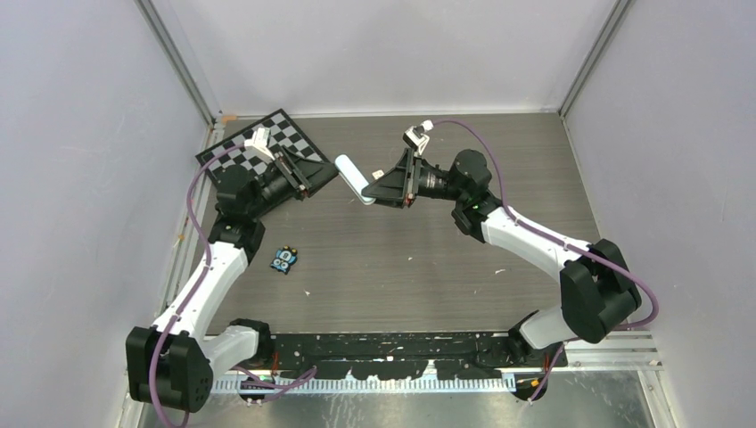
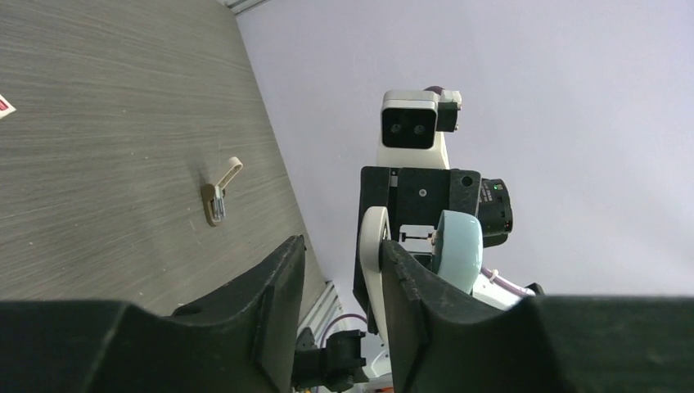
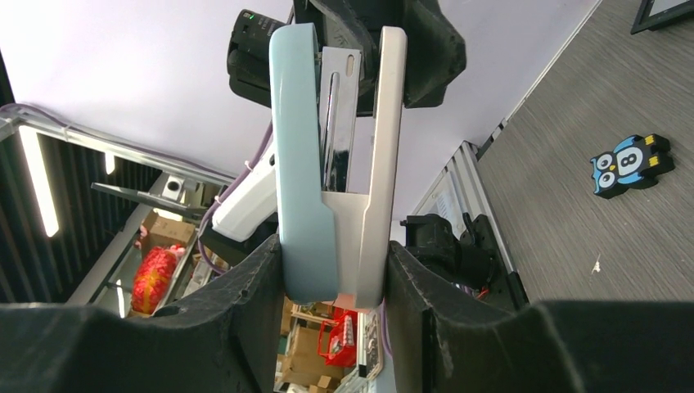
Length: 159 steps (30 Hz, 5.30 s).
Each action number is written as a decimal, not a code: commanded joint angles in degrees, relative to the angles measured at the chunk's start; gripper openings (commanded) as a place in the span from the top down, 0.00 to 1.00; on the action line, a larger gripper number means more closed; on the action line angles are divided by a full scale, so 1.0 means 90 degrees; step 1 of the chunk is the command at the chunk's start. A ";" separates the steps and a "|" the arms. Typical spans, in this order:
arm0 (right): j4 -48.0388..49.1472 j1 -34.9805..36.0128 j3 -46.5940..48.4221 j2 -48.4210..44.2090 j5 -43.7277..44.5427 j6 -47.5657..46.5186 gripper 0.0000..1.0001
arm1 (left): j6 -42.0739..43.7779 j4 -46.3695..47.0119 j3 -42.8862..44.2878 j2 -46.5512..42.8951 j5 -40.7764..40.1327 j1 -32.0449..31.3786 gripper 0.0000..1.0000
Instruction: Load the staples into the stapler
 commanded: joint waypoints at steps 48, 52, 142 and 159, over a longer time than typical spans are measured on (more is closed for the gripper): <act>-0.7602 0.1499 0.3850 0.0332 0.4899 -0.5257 0.32 | 0.3257 -0.3806 0.0499 -0.0951 -0.2491 -0.0541 1.00; -0.7545 0.1773 0.4293 0.0739 0.5124 -0.5392 0.32 | 0.3336 -0.3864 0.0421 -0.1035 -0.2525 -0.0567 1.00; -0.6749 0.2054 0.3273 0.0402 0.5122 -0.5910 0.34 | 0.2416 -0.2543 -0.0139 -0.0529 -0.1339 0.0088 1.00; -0.6653 0.2169 0.3587 0.1348 0.5322 -0.6320 0.70 | 0.2281 -0.2541 -0.0079 -0.0633 -0.0906 -0.0051 1.00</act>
